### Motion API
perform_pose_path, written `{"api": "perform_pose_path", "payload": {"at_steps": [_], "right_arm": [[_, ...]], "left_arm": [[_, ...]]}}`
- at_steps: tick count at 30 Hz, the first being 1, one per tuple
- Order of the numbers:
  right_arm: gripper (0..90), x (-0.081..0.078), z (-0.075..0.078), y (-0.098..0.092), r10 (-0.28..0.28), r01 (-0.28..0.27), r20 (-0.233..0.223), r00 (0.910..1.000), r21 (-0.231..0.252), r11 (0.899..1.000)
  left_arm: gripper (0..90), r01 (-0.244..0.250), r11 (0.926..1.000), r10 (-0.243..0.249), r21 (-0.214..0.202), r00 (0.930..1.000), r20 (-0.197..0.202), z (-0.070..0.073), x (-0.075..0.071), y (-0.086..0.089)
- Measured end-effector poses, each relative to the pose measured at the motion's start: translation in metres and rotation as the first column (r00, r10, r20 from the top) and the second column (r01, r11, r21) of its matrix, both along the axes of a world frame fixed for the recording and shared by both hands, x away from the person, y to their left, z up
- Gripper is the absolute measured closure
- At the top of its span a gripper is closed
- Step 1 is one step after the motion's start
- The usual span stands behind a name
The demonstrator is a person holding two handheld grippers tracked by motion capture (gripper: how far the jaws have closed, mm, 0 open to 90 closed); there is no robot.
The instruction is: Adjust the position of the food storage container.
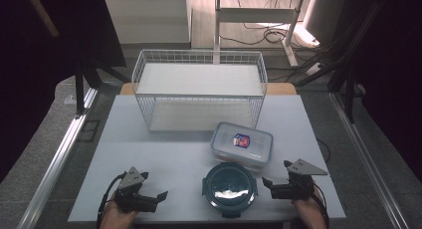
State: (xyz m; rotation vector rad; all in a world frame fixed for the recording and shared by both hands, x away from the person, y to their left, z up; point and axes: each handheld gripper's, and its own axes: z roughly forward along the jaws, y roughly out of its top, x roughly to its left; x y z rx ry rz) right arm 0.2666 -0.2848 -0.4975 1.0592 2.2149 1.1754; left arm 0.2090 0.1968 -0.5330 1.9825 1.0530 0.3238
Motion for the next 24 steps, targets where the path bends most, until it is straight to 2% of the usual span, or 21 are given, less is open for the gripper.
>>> {"api": "perform_pose_path", "payload": {"at_steps": [3,6,8,13,16,24], "right_arm": [[0.0,0.0007,-0.0011,-0.0002,-0.02,0.02,-0.013,0.9997,-0.006,1.0],[0.0,0.0013,-0.0017,-0.0008,-0.03,0.029,-0.037,0.9989,-0.011,1.0],[0.0,0.0015,-0.0018,-0.0017,-0.039,0.038,-0.047,0.9982,-0.011,0.999],[0.0,0.0016,-0.0022,-0.0039,-0.045,0.044,-0.068,0.9967,-0.016,0.999],[0.0,0.0011,-0.0039,-0.0047,-0.041,0.04,-0.092,0.9949,-0.013,0.999],[0.0,-0.0011,-0.0028,-0.0029,-0.055,0.055,-0.112,0.9922,-0.002,0.998]], "left_arm": [[2.7,-0.006,0.9999,0.006,0.013,0.9998,0.02,-0.0007,-0.0003,-0.0002],[3.5,-0.009,0.9997,0.01,-0.021,0.9996,0.026,0.0003,0.0,0.0025],[4.1,-0.01,0.9993,0.011,-0.036,0.9998,0.016,0.0007,0.0006,0.0044],[4.2,-0.013,0.9995,0.013,-0.031,0.9999,0.001,0.0005,0.0017,0.005],[4.2,-0.015,0.9995,0.015,-0.028,0.9999,0.002,0.001,0.0014,0.0043],[5.0,-0.039,0.9984,0.039,-0.041,0.9992,0.0,0.0014,0.0015,0.0084]]}}
